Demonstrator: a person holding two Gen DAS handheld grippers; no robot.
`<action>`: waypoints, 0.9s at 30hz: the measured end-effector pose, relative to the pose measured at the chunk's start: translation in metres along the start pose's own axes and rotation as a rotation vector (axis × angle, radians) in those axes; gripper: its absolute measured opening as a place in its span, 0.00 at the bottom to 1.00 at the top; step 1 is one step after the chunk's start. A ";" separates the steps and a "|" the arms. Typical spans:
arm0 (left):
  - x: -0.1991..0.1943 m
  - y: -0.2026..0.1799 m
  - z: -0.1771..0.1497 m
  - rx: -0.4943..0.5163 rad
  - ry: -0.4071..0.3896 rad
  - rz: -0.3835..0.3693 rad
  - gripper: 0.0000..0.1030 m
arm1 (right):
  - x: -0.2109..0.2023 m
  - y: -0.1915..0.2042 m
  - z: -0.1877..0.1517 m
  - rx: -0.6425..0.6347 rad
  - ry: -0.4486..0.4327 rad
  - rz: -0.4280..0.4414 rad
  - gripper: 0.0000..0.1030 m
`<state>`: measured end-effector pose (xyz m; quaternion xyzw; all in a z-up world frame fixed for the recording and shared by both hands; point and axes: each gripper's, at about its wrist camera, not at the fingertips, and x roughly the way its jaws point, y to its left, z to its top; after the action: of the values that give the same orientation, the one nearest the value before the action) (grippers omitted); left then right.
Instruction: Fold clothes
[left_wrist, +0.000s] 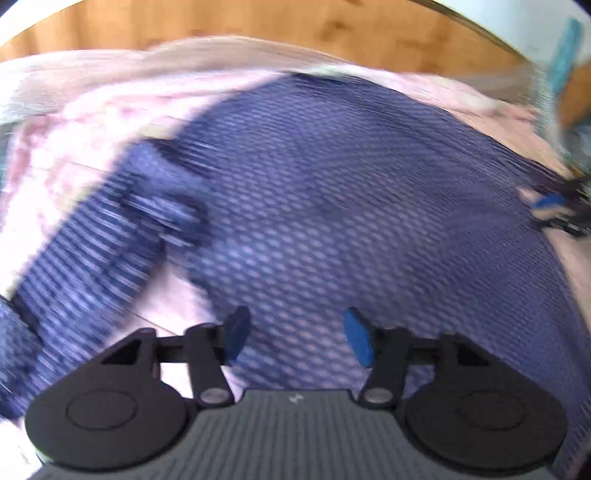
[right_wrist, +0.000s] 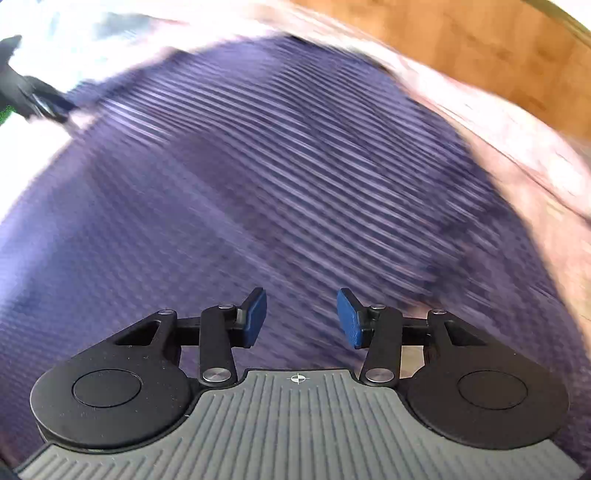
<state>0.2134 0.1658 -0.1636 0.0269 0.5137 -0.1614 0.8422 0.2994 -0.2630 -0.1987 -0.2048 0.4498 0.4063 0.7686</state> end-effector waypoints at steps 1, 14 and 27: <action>0.005 -0.008 -0.015 0.003 0.038 -0.001 0.58 | -0.001 0.017 0.004 -0.019 -0.018 0.045 0.45; -0.033 -0.035 -0.112 -0.124 0.105 -0.011 0.61 | -0.048 0.042 -0.081 0.029 0.007 0.013 0.48; -0.076 0.075 -0.142 -0.458 -0.083 0.145 0.71 | -0.098 0.049 -0.140 0.022 0.194 -0.151 0.51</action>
<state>0.0823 0.2856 -0.1734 -0.1347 0.4986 0.0190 0.8561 0.1603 -0.3730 -0.1840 -0.2680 0.5097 0.3205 0.7521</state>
